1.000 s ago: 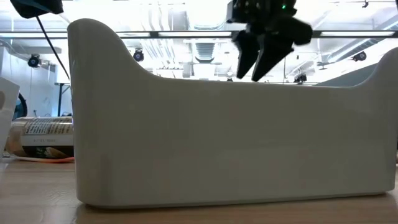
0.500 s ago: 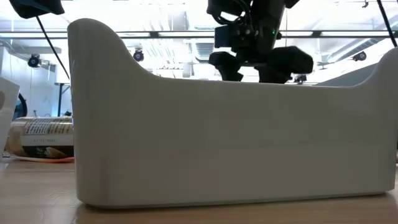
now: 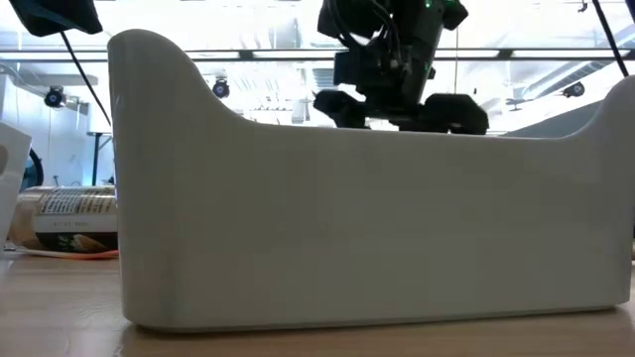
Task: Pick & Place Food Item
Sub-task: Put the orange noodle pack into the right gray bin
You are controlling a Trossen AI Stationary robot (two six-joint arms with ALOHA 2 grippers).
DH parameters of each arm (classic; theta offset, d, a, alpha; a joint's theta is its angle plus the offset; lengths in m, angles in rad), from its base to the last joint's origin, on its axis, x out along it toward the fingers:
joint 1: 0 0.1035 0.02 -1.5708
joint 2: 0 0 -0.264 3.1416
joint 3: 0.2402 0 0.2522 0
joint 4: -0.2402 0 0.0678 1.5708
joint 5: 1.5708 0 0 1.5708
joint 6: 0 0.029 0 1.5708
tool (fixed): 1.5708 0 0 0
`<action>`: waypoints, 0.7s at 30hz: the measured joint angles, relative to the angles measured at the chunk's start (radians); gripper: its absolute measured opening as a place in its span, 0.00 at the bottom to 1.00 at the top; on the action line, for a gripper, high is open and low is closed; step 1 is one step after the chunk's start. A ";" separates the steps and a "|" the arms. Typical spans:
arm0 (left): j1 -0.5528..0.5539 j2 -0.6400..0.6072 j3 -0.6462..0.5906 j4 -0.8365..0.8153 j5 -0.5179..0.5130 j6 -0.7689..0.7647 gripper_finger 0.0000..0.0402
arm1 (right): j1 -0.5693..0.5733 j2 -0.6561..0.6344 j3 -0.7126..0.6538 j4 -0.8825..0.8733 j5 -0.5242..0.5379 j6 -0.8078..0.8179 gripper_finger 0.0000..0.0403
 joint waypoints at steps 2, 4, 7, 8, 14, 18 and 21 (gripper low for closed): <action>0.001 0.000 0.000 0.000 0.000 0.000 0.75 | -0.005 0.013 -0.001 0.003 0.000 -0.018 0.61; 0.001 0.000 0.000 0.000 0.000 -0.003 0.75 | -0.011 0.025 -0.001 0.006 0.001 -0.030 0.56; 0.002 0.000 0.000 0.000 0.000 -0.003 0.75 | -0.020 0.051 -0.001 0.013 0.010 -0.037 0.52; 0.002 0.000 0.000 0.000 0.001 -0.003 0.75 | -0.021 0.061 -0.001 0.010 0.010 -0.038 0.51; 0.002 0.000 0.000 0.001 0.004 -0.004 0.75 | -0.021 0.096 -0.001 0.011 0.092 -0.097 0.50; 0.002 0.000 0.000 0.001 0.004 -0.004 0.75 | -0.030 0.098 -0.003 0.014 0.122 -0.117 0.50; 0.002 0.000 0.000 0.000 0.004 -0.004 0.75 | -0.040 0.096 -0.004 0.014 0.121 -0.119 0.50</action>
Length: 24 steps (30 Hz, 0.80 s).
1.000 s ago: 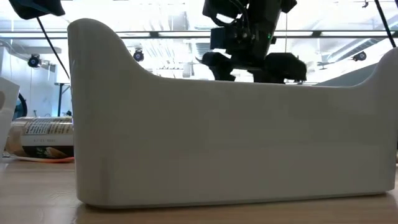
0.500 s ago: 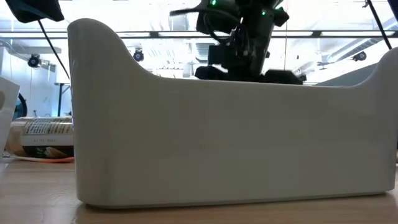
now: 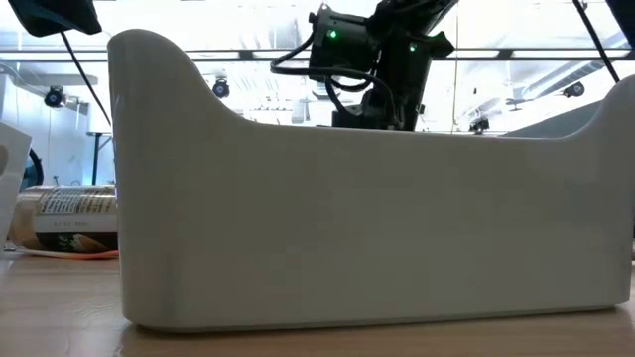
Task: Pick & Place Food Item
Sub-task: Put the orange noodle pack into the right gray bin
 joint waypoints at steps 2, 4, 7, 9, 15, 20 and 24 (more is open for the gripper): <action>0.000 0.000 0.000 0.000 0.000 0.000 0.75 | -0.007 0.002 0.000 0.000 -0.002 -0.016 0.50; 0.000 0.000 0.000 0.000 0.000 0.000 0.75 | -0.012 0.002 0.000 0.001 -0.004 -0.025 0.50; 0.000 0.000 0.000 0.000 0.000 0.000 0.75 | -0.015 0.015 0.000 0.016 -0.008 -0.039 0.50; 0.000 0.000 0.000 0.000 0.000 0.000 0.75 | -0.014 0.023 -0.001 0.026 -0.010 -0.042 0.50; 0.000 0.000 0.000 0.000 0.000 0.000 0.75 | -0.014 0.035 -0.011 0.028 -0.012 -0.042 0.50; 0.000 0.000 0.000 -0.001 0.000 0.000 0.75 | -0.025 0.034 -0.016 0.034 -0.007 -0.042 0.50; 0.000 0.000 0.000 -0.001 0.000 0.000 0.75 | -0.026 0.032 -0.019 0.052 -0.007 -0.045 0.50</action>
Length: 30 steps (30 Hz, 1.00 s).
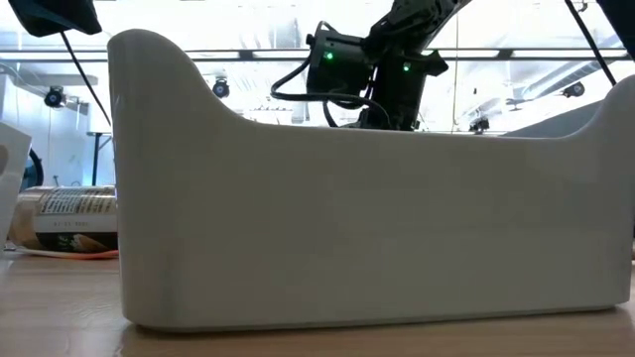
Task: Pick & Place Food Item
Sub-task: Put the orange noodle pack into the right gray bin
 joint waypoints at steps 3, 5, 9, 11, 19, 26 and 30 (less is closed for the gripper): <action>0.000 0.000 0.000 0.000 0.000 0.000 0.75 | 0.001 0.000 -0.006 0.001 -0.001 -0.001 0.50; 0.000 0.000 0.000 0.000 0.000 0.000 0.75 | 0.001 0.000 -0.015 0.009 -0.006 -0.001 0.47; 0.000 0.000 0.000 0.000 0.000 0.000 0.75 | 0.000 0.000 -0.026 0.010 -0.009 -0.003 0.34; 0.000 0.000 0.000 0.000 0.000 0.000 0.75 | -0.004 0.000 -0.028 0.006 -0.013 0.000 0.25; 0.000 0.000 0.000 0.001 0.000 0.000 0.75 | -0.022 0.000 -0.029 0.011 -0.001 0.004 0.03; 0.000 0.000 0.000 0.000 0.000 -0.003 0.75 | -0.021 -0.003 -0.027 -0.024 -0.003 0.024 0.02; 0.000 0.000 0.000 0.000 0.000 -0.003 0.75 | -0.021 -0.023 -0.008 -0.043 -0.005 0.085 0.02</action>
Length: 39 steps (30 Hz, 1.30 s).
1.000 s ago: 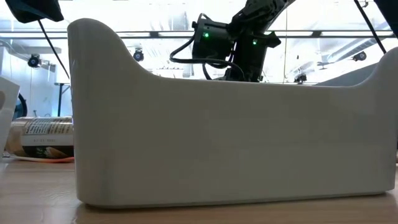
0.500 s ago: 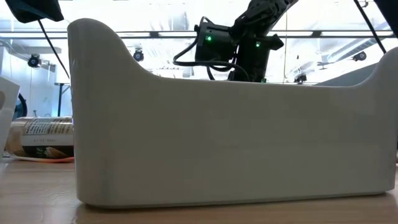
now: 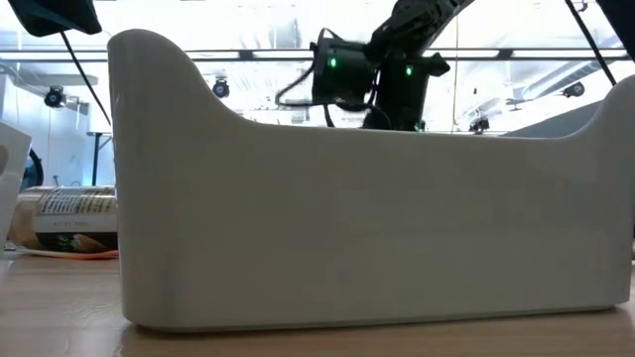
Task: Pick & Place Food Item
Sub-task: Put the orange noodle pack into the right gray bin
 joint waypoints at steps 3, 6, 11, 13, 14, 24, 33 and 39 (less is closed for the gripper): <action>0.000 0.000 0.000 0.000 0.000 0.000 0.75 | 0.000 -0.043 0.016 0.002 -0.003 0.051 0.02; 0.000 0.000 0.000 0.000 0.000 0.001 0.75 | -0.003 -0.093 0.023 0.000 -0.042 0.108 0.02; 0.000 0.000 0.000 0.000 -0.001 0.003 0.75 | -0.005 -0.163 0.031 -0.014 -0.102 0.196 0.02; 0.000 0.000 0.000 -0.001 -0.001 0.003 0.75 | -0.005 -0.176 0.031 -0.016 -0.111 0.231 0.02; 0.000 0.000 0.000 0.000 -0.002 0.003 0.75 | -0.005 -0.185 0.031 -0.020 -0.114 0.249 0.02; 0.000 0.000 0.000 -0.002 -0.004 0.006 0.75 | -0.006 -0.279 0.031 -0.016 -0.138 0.420 0.02; 0.001 0.000 0.000 -0.024 -0.004 0.007 0.75 | 0.001 -0.411 0.031 0.078 -0.154 0.617 0.02; 0.001 0.000 0.000 -0.031 -0.004 0.007 0.75 | 0.042 -0.476 0.031 0.168 -0.162 0.775 0.02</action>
